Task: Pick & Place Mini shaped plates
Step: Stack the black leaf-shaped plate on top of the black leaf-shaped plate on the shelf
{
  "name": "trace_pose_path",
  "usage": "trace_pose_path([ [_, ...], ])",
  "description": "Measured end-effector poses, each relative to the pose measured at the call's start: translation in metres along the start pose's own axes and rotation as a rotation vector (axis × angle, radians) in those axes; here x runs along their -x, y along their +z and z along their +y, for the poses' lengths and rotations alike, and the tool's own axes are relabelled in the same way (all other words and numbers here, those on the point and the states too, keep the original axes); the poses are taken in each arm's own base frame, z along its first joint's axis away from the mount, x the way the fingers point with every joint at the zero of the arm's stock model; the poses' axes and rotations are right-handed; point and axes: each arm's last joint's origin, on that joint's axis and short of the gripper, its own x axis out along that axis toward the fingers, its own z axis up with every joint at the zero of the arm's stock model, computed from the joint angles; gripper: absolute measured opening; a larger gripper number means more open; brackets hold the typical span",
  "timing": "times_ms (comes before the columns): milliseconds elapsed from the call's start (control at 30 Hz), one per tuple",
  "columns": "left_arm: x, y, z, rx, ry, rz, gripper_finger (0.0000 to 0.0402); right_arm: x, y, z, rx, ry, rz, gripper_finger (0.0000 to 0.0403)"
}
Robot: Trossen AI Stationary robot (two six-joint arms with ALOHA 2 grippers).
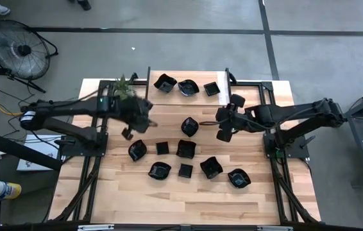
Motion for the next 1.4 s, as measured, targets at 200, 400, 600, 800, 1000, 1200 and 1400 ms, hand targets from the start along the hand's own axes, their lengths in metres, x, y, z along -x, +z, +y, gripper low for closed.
trace_pose_path([
  [200,-0.018,-0.001,-0.049,0.078,-0.032,0.085,0.0065,-0.001,-0.003,-0.002,-0.014,0.013,0.038,0.0172],
  [400,-0.030,-0.002,-0.085,0.284,0.003,0.173,0.0065,-0.001,-0.007,-0.003,-0.047,0.015,0.071,0.0172],
  [600,-0.037,-0.007,-0.104,0.521,0.044,0.215,0.0065,-0.001,-0.007,-0.002,-0.054,0.025,0.073,0.0172],
  [800,-0.044,-0.018,-0.114,0.615,0.065,0.281,0.0065,-0.001,-0.007,-0.002,-0.069,0.044,0.079,0.0172],
  [1000,-0.046,-0.029,-0.120,0.705,0.090,0.367,0.0065,-0.005,-0.011,0.001,-0.060,0.063,0.097,0.0172],
  [1200,-0.047,-0.026,-0.121,0.854,0.036,0.335,0.0065,-0.025,-0.034,0.011,-0.029,0.048,0.149,0.0172],
  [1400,-0.047,-0.024,-0.121,0.966,0.034,0.318,0.0065,-0.043,-0.048,0.019,-0.043,0.034,0.127,0.0172],
])
